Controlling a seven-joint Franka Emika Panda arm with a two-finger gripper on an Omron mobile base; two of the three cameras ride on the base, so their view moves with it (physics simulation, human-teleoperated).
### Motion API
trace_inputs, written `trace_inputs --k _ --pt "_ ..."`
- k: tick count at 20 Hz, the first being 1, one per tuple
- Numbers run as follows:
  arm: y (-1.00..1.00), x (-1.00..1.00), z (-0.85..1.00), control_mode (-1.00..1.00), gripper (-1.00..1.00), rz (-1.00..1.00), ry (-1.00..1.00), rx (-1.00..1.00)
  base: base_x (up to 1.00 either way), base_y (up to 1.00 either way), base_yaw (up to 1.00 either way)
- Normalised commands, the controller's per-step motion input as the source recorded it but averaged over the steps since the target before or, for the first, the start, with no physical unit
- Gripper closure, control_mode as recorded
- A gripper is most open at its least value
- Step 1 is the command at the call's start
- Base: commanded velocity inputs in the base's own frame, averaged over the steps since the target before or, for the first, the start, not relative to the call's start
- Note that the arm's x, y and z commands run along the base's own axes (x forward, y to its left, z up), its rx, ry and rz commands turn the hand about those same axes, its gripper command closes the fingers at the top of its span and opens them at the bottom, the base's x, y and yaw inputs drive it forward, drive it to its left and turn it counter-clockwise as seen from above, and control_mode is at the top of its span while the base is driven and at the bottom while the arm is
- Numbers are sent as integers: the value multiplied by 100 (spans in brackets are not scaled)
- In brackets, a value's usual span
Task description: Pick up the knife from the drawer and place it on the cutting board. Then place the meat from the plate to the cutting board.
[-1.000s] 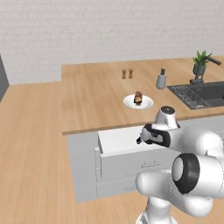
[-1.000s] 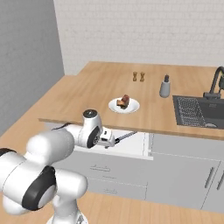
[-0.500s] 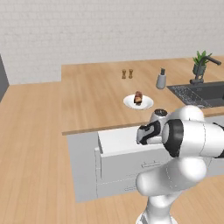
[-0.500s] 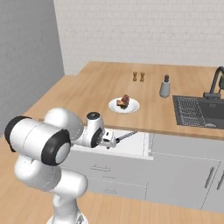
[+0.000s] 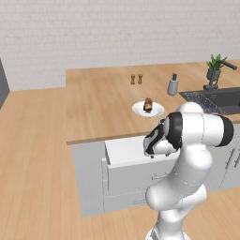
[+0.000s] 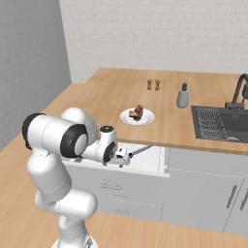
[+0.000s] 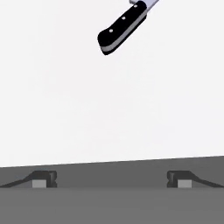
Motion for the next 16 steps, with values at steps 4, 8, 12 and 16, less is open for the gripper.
trace_inputs --k 4,8,12,16 --pt "0 -58 -47 -100 -100 5 13 -4 0 0 0" --pt "-3 -96 -28 -100 -100 6 6 0 0 0 0" --pt "-12 -100 -1 -100 -100 10 -4 0 0 0 0" --pt "-1 -47 54 -100 -100 5 -8 2 0 0 0"
